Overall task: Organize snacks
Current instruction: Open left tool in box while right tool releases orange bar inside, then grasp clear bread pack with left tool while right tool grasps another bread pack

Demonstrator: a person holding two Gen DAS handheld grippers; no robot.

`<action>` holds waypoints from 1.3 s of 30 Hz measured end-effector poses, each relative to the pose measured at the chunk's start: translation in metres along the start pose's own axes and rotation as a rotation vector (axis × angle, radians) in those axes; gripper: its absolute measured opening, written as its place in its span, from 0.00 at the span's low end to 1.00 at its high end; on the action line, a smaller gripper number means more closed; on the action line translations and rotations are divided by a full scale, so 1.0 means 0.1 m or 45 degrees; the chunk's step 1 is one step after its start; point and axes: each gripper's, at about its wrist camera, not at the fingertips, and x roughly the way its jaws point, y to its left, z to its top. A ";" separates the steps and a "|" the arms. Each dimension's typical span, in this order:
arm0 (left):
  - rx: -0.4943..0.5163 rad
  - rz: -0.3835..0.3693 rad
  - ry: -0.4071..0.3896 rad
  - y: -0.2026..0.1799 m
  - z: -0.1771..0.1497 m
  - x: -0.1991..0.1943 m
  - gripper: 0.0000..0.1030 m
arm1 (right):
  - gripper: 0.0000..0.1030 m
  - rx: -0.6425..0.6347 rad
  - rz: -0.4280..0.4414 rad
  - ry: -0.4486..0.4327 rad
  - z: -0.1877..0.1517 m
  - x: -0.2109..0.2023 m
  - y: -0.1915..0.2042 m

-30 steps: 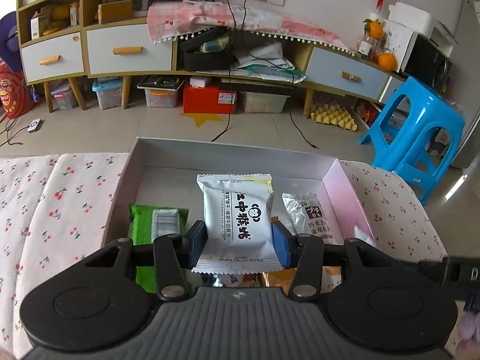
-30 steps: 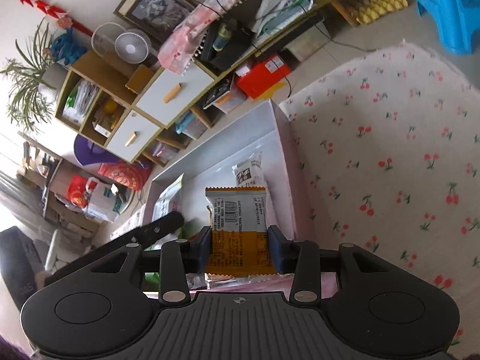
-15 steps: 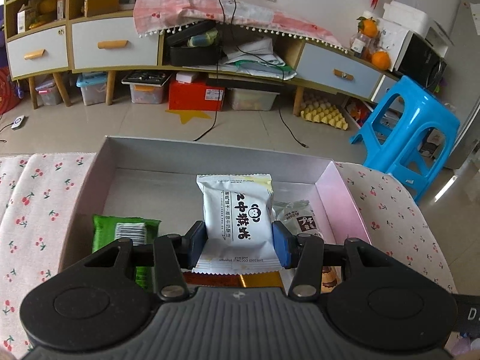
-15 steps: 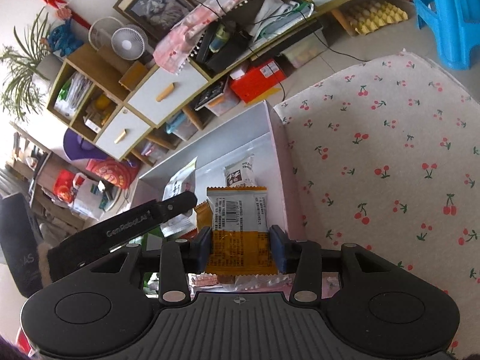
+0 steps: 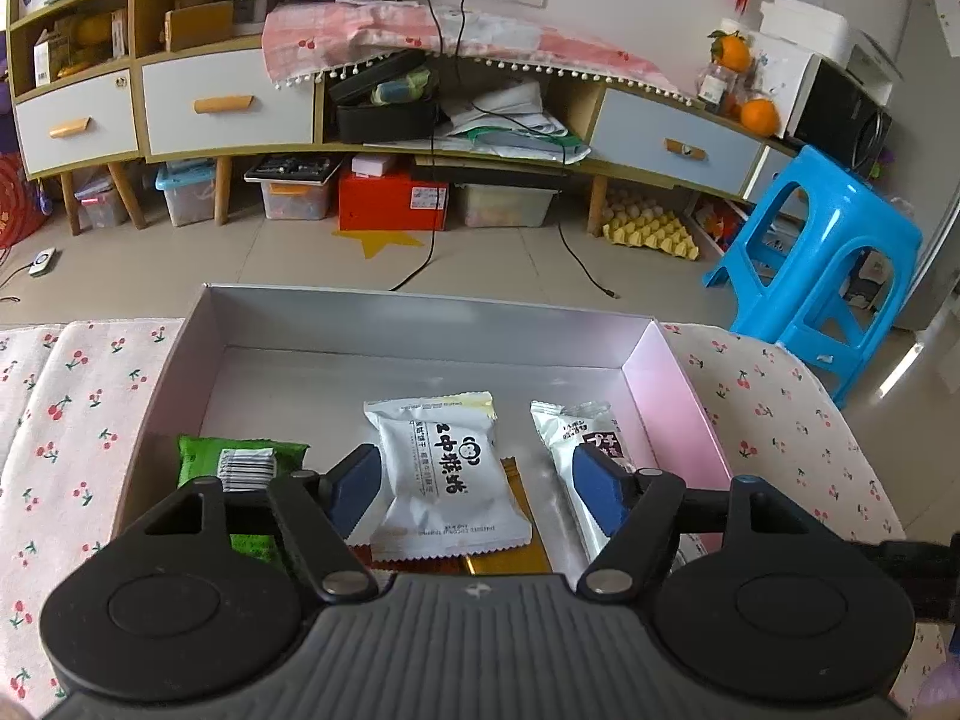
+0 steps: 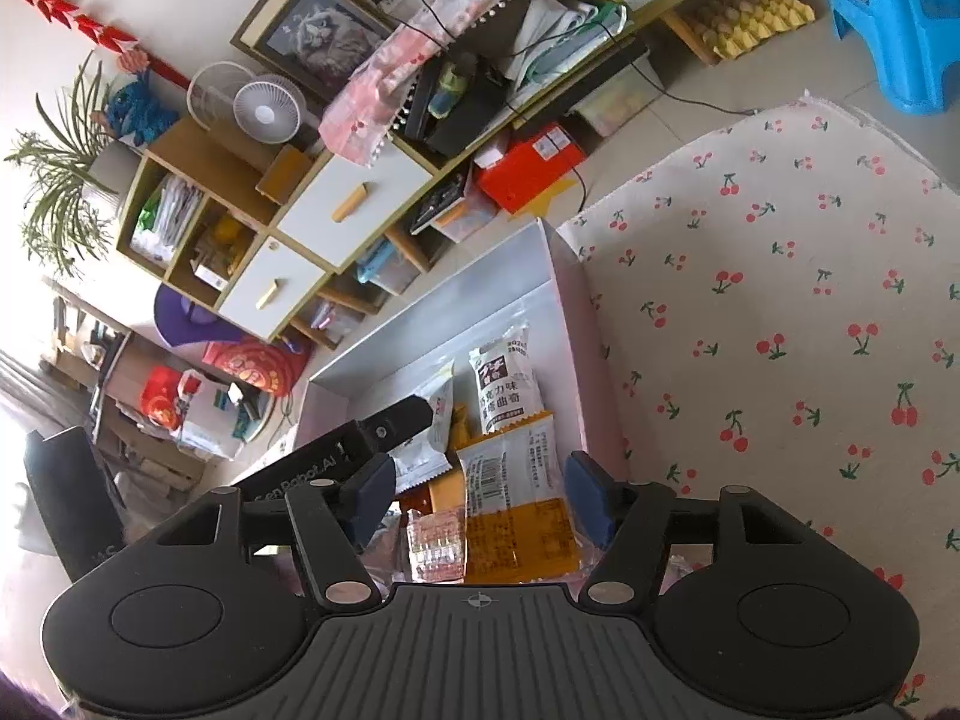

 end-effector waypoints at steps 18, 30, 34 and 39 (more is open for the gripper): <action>0.036 0.055 -0.021 -0.07 -0.21 -0.63 0.78 | 0.64 -0.245 -0.057 0.001 -0.07 -0.34 0.25; 0.103 0.129 -0.026 -0.18 -0.53 -0.93 0.92 | 0.79 -0.472 -0.111 0.051 -0.32 -0.62 0.41; 0.120 0.177 -0.012 -0.18 -0.67 -1.00 0.94 | 0.81 -0.510 -0.123 0.063 -0.41 -0.70 0.42; 0.099 0.229 0.013 -0.15 -0.83 -1.08 0.96 | 0.81 -0.556 -0.155 0.068 -0.54 -0.77 0.43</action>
